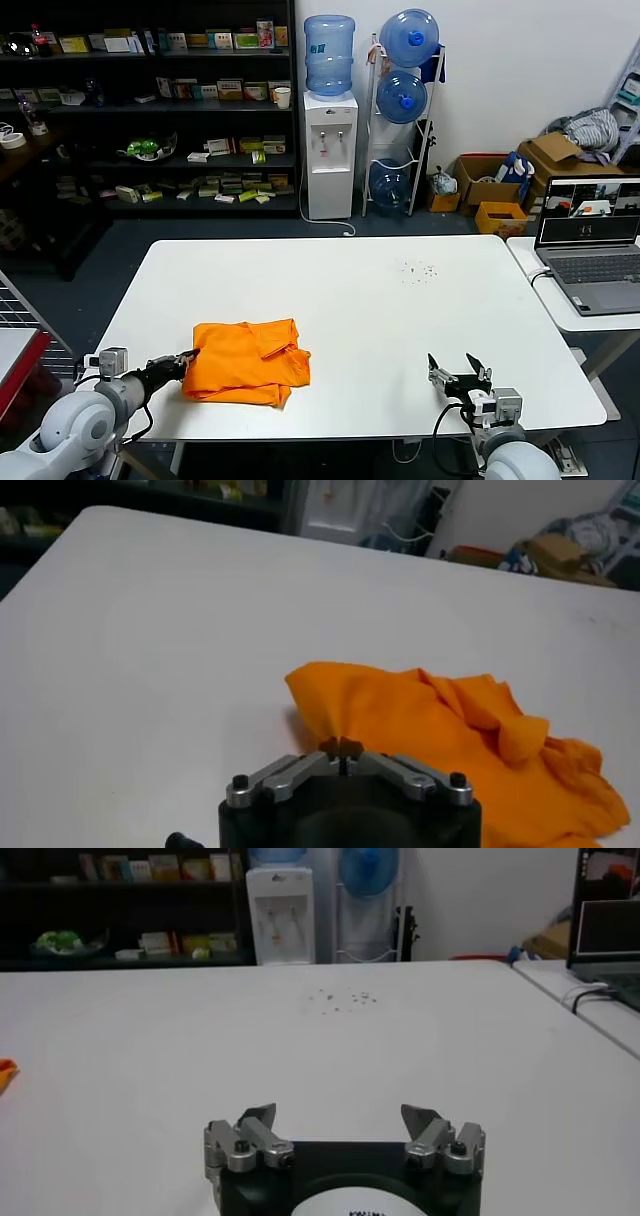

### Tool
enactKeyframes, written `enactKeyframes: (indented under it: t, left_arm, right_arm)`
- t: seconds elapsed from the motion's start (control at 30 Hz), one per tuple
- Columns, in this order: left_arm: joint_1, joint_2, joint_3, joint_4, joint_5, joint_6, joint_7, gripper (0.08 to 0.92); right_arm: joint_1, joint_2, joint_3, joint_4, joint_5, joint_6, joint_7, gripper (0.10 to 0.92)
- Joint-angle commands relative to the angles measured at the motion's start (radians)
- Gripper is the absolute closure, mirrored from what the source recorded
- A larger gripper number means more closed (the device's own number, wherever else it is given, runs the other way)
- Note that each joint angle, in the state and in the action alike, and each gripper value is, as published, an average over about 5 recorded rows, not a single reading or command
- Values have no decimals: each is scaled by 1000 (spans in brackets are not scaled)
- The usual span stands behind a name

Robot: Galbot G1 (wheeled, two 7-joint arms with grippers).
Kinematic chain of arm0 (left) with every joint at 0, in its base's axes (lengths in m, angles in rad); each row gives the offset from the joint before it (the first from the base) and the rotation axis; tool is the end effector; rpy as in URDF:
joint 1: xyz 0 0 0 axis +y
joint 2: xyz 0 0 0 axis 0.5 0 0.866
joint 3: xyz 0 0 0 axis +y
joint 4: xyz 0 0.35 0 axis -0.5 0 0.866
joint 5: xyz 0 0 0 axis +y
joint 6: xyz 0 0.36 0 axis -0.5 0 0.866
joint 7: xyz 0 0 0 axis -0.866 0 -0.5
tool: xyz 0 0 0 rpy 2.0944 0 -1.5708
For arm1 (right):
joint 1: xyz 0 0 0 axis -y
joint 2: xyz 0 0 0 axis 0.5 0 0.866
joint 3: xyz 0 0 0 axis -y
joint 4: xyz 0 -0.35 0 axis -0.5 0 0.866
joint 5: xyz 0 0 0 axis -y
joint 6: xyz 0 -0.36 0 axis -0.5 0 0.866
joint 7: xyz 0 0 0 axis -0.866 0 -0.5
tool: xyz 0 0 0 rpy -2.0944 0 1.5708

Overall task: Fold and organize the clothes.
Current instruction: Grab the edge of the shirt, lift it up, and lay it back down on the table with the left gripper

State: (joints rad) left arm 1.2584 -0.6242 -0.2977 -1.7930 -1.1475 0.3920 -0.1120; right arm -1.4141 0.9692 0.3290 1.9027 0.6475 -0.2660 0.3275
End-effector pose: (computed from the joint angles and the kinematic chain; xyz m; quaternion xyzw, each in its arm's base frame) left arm 0.2881 0.1737 -0.2888 -0.1089 -0.9321 0.0786 0.3364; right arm 0.2295 -0.0774 -0.3336 0.0135 -0.9715 -0.0089 0.2364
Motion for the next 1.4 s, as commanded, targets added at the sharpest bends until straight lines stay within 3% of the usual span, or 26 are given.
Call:
enactKeyframes:
  t: [0.03,0.2,0.43,0.93,1.17,1.3,1.4]
  left_arm:
    - [44,72,-147,-157,-51,40,-93,905]
    - [120,132,-264,-209,-63,96,-157,905]
    - [207,242,-368,-180,-76,120,-196,905]
    - [284,279,-514,-118,75,127,-209,905]
    - [272,211,-458,-158,61,111,-215,905]
    - [237,98,-339,-276,-70,94,-280,905]
    - [121,-6,-146,-414,-215,104,-360,905]
  right_arm:
    - [29,2,-17,-20,-8,20,-20,203]
    - [34,-16,-22,-23,-10,41,-41,203]
    - [42,-32,-24,-37,-8,75,-64,203]
    - [59,-32,-35,-48,-21,90,-66,203]
    - [34,-27,-14,-22,-38,90,-63,203]
    - [19,-15,8,8,-49,76,-48,203]
    - [1,-5,29,38,-58,58,-26,203]
